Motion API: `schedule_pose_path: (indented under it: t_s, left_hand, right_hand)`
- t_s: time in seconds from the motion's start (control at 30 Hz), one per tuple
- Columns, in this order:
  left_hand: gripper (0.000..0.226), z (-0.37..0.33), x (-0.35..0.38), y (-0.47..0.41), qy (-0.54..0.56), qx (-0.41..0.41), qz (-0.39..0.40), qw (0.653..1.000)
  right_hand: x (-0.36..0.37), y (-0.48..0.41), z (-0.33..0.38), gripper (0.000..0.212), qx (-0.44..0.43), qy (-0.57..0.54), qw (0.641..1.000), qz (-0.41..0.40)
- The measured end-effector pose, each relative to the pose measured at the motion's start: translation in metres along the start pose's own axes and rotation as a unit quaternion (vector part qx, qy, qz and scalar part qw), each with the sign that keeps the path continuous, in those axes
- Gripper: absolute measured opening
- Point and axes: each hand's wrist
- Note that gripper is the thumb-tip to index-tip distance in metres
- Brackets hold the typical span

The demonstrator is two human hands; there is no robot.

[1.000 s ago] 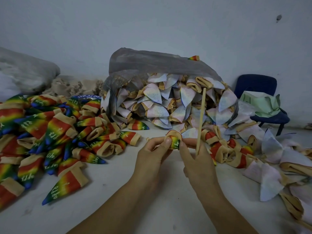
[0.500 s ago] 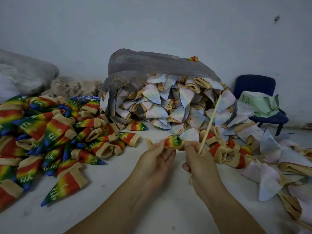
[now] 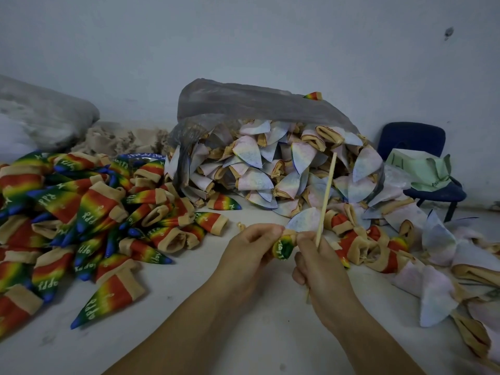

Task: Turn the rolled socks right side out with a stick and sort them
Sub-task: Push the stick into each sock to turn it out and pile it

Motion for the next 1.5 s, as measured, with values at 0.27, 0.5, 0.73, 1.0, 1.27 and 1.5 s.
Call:
schedule_pose_path:
  t_s: [0.27,0.5,0.73,1.0,1.27,1.5]
  left_hand:
    - [0.011,0.002,0.002,-0.001,-0.090,0.059,-0.064,0.992]
    - [0.016,0.002,0.004,0.002,-0.003,-0.006,-0.069,0.998]
    - [0.046,0.001,0.001,0.005,-0.076,0.146,0.007,0.986]
    - [0.020,0.012,0.002,0.001,-0.280,0.395,0.035,0.874]
    - [0.032,0.008,0.001,0.000,-0.178,0.252,0.056,0.950]
    - [0.035,0.000,0.004,0.000,-0.141,0.207,-0.005,0.968]
  right_hand:
    - [0.002,0.001,-0.005,0.011,-0.229,0.200,0.952,-0.007]
    - [0.005,0.003,-0.005,0.022,-0.175,0.254,0.951,0.001]
    - [0.000,-0.002,0.009,0.029,0.114,-0.085,0.990,0.000]
    - [-0.001,-0.004,0.005,0.031,0.164,-0.165,0.971,0.055]
    - [0.000,-0.006,0.011,0.023,0.239,-0.314,0.916,0.074]
    - [0.002,0.003,0.006,0.023,0.197,-0.177,0.961,0.081]
Point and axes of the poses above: each hand's wrist, its own y-axis away from the middle knuckle, its own x-axis out of the palm, z = x × y, and after that the axes turned 11 degrees about -z, right-handed
